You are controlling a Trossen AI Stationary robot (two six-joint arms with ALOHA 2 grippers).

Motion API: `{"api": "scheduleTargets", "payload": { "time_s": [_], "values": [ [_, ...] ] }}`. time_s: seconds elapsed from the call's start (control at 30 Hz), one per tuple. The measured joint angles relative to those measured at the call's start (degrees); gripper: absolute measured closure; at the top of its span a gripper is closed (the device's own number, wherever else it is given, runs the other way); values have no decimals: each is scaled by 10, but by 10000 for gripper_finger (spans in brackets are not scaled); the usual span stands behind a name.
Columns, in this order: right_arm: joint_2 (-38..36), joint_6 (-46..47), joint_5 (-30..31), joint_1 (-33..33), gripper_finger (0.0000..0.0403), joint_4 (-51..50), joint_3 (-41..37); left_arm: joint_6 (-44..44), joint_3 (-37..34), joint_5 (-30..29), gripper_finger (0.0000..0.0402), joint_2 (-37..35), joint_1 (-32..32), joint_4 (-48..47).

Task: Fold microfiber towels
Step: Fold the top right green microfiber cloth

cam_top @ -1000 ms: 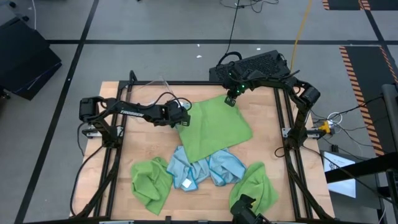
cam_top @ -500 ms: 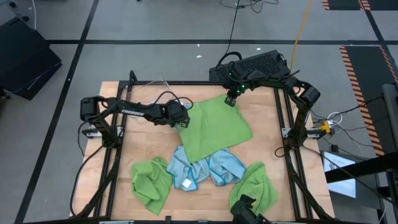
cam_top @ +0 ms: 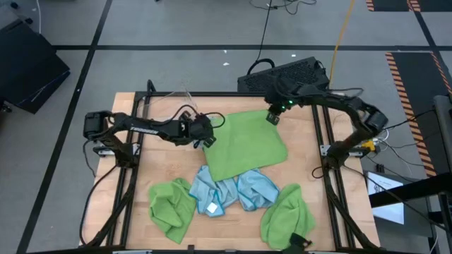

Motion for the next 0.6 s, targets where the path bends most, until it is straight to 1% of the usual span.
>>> {"api": "scheduleTargets", "payload": {
  "time_s": [0.13, 0.3, 0.4, 0.5, 0.6],
  "values": [
    [-89, 4, 2, 8, 403, 20, -67, 116, 0, -1, 400, -23, -9, 65],
    [-196, 10, 4, 16, 403, 52, -154, 246, 1, 42, 400, -36, -19, 103],
    [-248, 24, 4, 26, 403, 54, -199, 288, 0, 45, 400, -35, -23, 90],
    [-288, 39, 4, 44, 403, 60, -238, 305, 0, 56, 401, -35, -35, 90],
    [-318, 46, 4, 67, 403, 60, -264, 319, 0, 59, 401, -35, -59, 100]
  ]
}}
